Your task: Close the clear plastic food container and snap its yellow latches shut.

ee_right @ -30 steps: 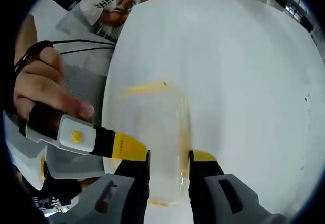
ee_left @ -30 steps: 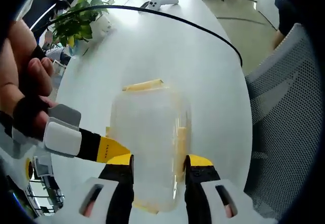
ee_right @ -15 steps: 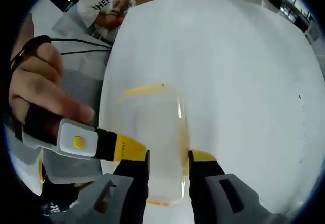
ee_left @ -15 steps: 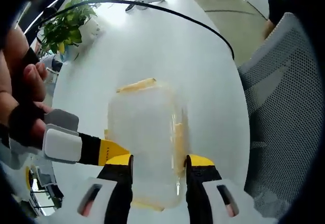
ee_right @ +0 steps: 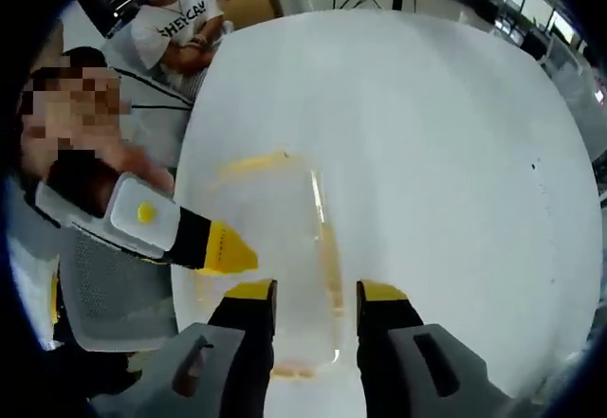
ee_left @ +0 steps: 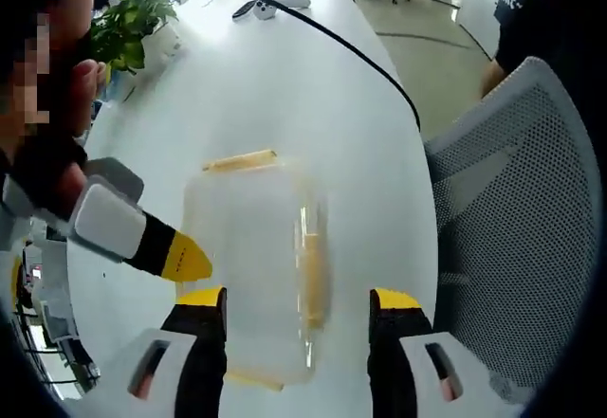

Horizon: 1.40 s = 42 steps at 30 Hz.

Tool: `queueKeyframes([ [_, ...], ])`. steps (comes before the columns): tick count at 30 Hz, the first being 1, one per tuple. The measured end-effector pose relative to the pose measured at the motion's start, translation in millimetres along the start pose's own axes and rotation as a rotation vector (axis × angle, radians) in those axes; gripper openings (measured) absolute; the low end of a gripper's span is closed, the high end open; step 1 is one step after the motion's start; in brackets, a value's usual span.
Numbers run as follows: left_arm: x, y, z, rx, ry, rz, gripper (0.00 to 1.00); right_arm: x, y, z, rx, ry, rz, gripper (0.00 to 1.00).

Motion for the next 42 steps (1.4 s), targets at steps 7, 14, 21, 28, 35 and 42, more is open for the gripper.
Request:
queueKeyframes([
  [7, 3.0, -3.0, -8, -0.075, -0.034, -0.163, 0.6, 12, -5.3, -14, -0.1, 0.006, 0.042, 0.4],
  [14, 11.2, -17.2, -13, -0.06, -0.029, -0.143, 0.71, 22, -12.4, -17, -0.117, -0.002, 0.012, 0.51],
  [21, 17.7, -25.8, -12, -0.041, -0.029, -0.147, 0.78, 30, -21.5, -12, -0.121, -0.013, -0.07, 0.63],
  [28, 28.4, -33.7, -8, -0.028, -0.019, -0.165, 0.85, 42, -30.1, -7, -0.135, -0.02, -0.135, 0.74],
  [35, 28.2, -38.0, -1, -0.008, -0.033, -0.147, 0.94, 47, -36.7, -1, -0.132, -0.031, -0.172, 0.87],
  [42, 31.5, -41.3, 7, 0.019, -0.05, -0.145, 0.94, 48, -43.7, 4, -0.109, -0.04, -0.176, 0.84],
])
Point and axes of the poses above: the point that each gripper's makers call its tool centre point, and the gripper's own axes: z roughly forward along the fingers, x roughly to its left, y roughly out of its top, the point moved 10 cm from there along -z, roughly backward along the fingers, and after that the axes turned 12 degrees about -x, right-handed, at the moved point
